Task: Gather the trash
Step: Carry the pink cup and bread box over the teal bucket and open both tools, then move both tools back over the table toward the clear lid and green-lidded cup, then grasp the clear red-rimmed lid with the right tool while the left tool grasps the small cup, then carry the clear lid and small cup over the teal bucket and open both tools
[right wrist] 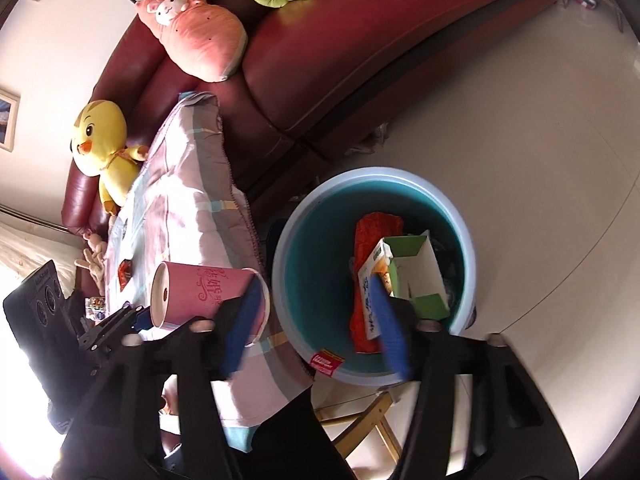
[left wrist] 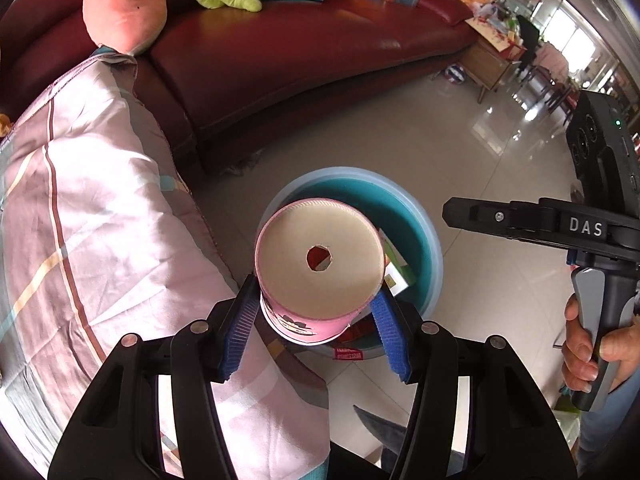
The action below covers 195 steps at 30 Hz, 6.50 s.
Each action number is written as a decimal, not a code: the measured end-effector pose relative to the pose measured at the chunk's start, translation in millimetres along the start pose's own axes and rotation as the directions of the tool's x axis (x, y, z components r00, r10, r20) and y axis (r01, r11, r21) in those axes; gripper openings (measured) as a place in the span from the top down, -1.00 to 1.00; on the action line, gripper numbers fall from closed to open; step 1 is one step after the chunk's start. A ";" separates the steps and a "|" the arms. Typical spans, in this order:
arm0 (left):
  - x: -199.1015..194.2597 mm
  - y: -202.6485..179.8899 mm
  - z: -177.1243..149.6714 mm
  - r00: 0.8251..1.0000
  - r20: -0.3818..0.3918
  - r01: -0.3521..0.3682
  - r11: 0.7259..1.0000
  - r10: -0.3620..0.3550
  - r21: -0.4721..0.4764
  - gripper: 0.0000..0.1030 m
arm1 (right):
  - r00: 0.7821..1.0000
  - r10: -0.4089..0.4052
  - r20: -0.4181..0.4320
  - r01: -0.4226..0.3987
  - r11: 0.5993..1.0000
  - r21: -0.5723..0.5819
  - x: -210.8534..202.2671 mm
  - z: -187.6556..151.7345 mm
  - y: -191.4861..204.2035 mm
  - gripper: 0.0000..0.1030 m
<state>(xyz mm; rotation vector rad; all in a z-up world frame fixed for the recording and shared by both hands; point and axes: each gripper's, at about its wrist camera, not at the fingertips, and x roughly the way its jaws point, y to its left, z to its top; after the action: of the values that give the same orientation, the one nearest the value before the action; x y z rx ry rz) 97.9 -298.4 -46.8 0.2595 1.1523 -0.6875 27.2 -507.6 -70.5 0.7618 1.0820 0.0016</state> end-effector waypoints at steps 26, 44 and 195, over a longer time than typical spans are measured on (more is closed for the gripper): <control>-1.6 20.3 -16.1 0.998 -0.002 -0.055 0.998 0.055 -0.027 -0.63 | 0.992 -0.123 -0.043 0.123 0.992 0.001 10.7 -5.2 10.7 -0.61; -45.9 76.6 -59.8 0.997 0.045 -0.050 0.991 0.056 -0.121 -0.75 | 0.980 -0.179 -0.084 0.170 0.980 -0.100 23.4 -29.5 68.2 -0.61; 7.1 -1.3 -31.6 0.997 -0.067 0.039 0.996 -0.034 0.082 0.83 | 0.997 -0.013 0.072 0.002 0.988 0.154 12.2 -49.1 -2.3 0.05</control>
<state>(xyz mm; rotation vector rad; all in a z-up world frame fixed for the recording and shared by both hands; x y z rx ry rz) 75.0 -285.4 -65.8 0.3343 1.1950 -0.7651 -6.5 -477.7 -93.5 0.8900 1.0242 -0.1168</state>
